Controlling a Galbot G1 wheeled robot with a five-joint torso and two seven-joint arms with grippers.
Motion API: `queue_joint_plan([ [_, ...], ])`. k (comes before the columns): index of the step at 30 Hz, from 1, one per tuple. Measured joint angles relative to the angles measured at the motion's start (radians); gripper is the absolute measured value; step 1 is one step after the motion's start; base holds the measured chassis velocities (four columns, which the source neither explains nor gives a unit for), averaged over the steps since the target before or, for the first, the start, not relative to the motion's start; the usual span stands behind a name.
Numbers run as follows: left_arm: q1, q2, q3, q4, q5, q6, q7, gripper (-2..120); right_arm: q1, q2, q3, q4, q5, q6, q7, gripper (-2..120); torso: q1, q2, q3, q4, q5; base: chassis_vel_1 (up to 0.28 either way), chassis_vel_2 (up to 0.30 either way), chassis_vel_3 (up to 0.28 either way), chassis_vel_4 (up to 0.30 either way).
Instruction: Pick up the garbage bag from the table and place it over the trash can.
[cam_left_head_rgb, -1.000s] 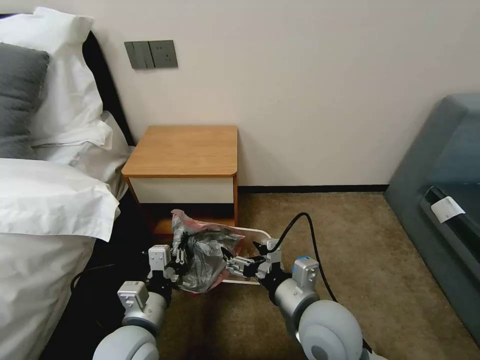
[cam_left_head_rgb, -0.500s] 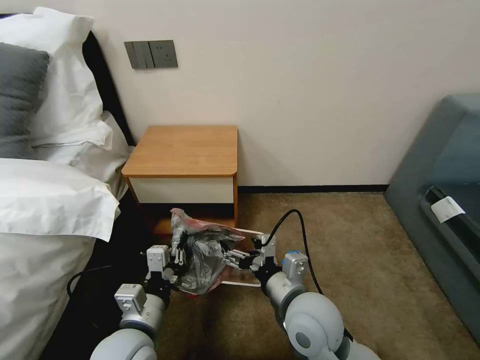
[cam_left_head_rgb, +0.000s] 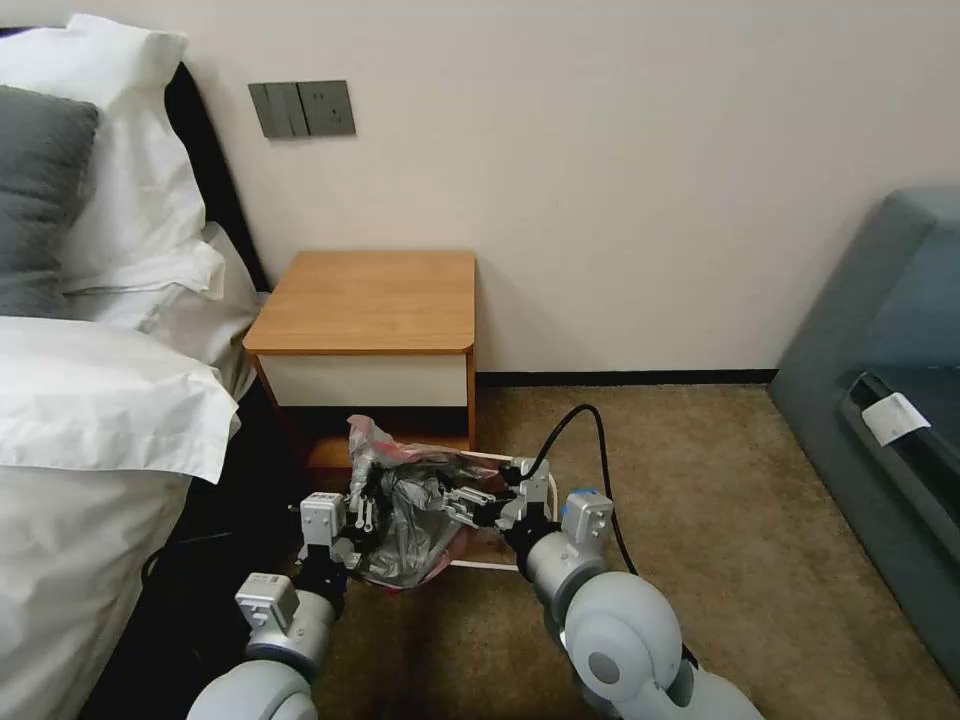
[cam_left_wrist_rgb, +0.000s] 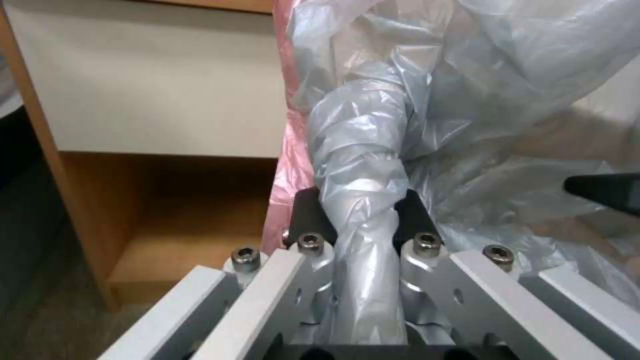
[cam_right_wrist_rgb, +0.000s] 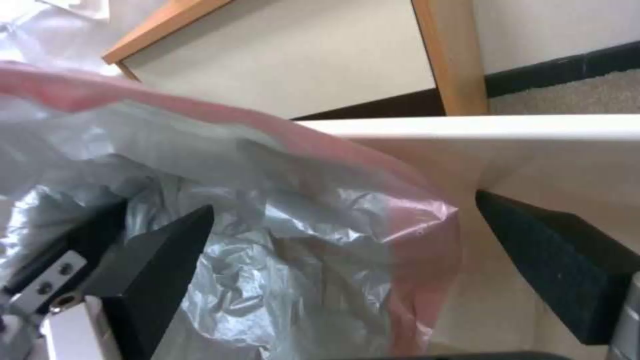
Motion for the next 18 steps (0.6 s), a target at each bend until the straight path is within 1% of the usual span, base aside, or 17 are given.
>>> queue_joint_plan([
  [4, 0.0, 0.0, -0.001, 0.0, 0.006, -0.009, 0.012, 7, 0.002, -0.003, 0.001, -0.003, 0.003, -0.001, -0.002, 100, 0.0, 0.0, 0.0, 0.0, 0.0, 0.0, 0.0, 0.0, 0.0],
  [8, -0.001, -0.001, 0.001, 0.002, 0.007, -0.013, 0.02, 7, 0.003, -0.003, 0.0, -0.009, 0.004, 0.001, -0.009, 97, 0.0, 0.0, 0.0, 0.0, 0.0, 0.0, 0.0, 0.0, 0.0],
  [10, -0.002, -0.002, 0.001, 0.003, 0.007, -0.014, 0.023, 7, 0.006, -0.002, 0.0, -0.015, 0.004, 0.005, -0.014, 89, 0.0, 0.0, 0.0, 0.0, 0.0, 0.0, 0.0, 0.0, 0.0],
  [11, -0.002, -0.002, 0.001, 0.003, 0.007, -0.014, 0.023, 7, 0.006, -0.002, 0.0, -0.015, 0.004, 0.005, -0.014, 89, 0.0, 0.0, 0.0, 0.0, 0.0, 0.0, 0.0, 0.0, 0.0],
  [12, -0.002, -0.002, 0.001, 0.003, 0.007, -0.014, 0.025, 7, 0.008, -0.001, 0.0, -0.016, 0.004, 0.006, -0.016, 86, 0.0, 0.0, 0.0, 0.0, 0.0, 0.0, 0.0, 0.0, 0.0],
  [15, -0.002, -0.003, 0.0, 0.008, 0.007, -0.015, 0.025, 7, 0.012, -0.001, 0.0, -0.018, 0.002, 0.009, -0.025, 71, 0.0, 0.0, 0.0, 0.0, 0.0, 0.0, 0.0, 0.0, 0.0],
  [16, -0.002, -0.003, 0.0, 0.008, 0.007, -0.015, 0.025, 7, 0.012, -0.001, 0.0, -0.018, 0.002, 0.009, -0.025, 71, 0.0, 0.0, 0.0, 0.0, 0.0, 0.0, 0.0, 0.0, 0.0],
  [17, -0.002, -0.003, 0.0, 0.01, 0.007, -0.015, 0.025, 7, 0.012, -0.001, 0.0, -0.018, 0.001, 0.01, -0.027, 68, 0.0, 0.0, 0.0, 0.0, 0.0, 0.0, 0.0, 0.0, 0.0],
  [18, -0.002, -0.003, 0.0, 0.011, 0.007, -0.015, 0.025, 7, 0.012, -0.001, 0.0, -0.018, 0.001, 0.01, -0.027, 61, 0.0, 0.0, 0.0, 0.0, 0.0, 0.0, 0.0, 0.0, 0.0],
])
